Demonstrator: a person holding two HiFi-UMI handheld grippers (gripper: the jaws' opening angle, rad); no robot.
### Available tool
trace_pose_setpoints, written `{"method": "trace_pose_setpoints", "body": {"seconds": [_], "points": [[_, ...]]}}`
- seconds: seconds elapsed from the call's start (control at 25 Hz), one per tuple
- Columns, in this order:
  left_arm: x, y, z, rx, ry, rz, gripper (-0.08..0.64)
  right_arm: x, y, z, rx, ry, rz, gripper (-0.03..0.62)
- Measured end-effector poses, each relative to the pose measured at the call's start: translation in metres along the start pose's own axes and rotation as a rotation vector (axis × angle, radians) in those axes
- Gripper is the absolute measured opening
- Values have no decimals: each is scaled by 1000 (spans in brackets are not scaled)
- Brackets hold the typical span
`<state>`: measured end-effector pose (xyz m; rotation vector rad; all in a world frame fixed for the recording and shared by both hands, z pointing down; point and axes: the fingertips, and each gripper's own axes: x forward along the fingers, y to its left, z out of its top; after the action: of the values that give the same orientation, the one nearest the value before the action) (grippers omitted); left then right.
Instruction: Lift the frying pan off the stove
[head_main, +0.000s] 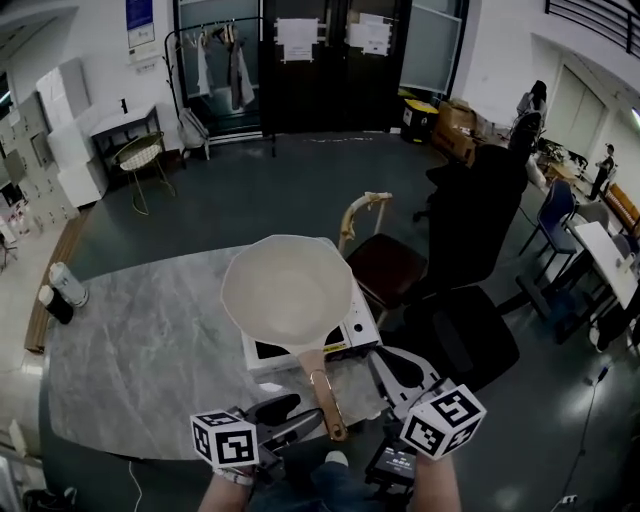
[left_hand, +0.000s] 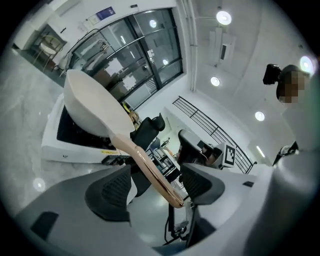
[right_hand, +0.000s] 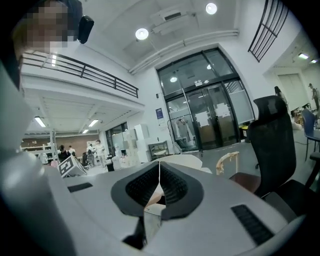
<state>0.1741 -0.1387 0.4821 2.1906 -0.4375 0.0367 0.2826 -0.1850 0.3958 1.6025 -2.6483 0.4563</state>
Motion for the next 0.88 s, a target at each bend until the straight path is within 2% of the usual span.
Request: {"method": "trace_pose_setpoints", "body": {"seconds": [0.24, 0.52, 0.6, 0.64, 0.68, 0.72, 0.8, 0.88], "points": [[19, -3, -23, -132, -23, -11, 330, 19, -4, -22, 17, 76, 127, 26], [32, -10, -36, -206, -26, -37, 330, 34, 4, -51, 117, 184, 258, 26], [33, -12, -37, -200, -34, -21, 281, 35, 6, -58, 167, 206, 296, 28], [33, -12, -37, -198, -42, -11, 183, 35, 8, -60, 199, 215, 317, 29], [32, -12, -36, -201, -50, -5, 179, 36, 10, -63, 236, 223, 339, 29], [31, -11, -36, -207, -55, -2, 176, 37, 12, -65, 278, 233, 363, 39], [30, -11, -35, -219, -57, 0, 172, 41, 17, -71, 379, 260, 420, 145], [29, -11, -34, -224, -52, 6, 169, 46, 21, -77, 479, 293, 463, 184]]}}
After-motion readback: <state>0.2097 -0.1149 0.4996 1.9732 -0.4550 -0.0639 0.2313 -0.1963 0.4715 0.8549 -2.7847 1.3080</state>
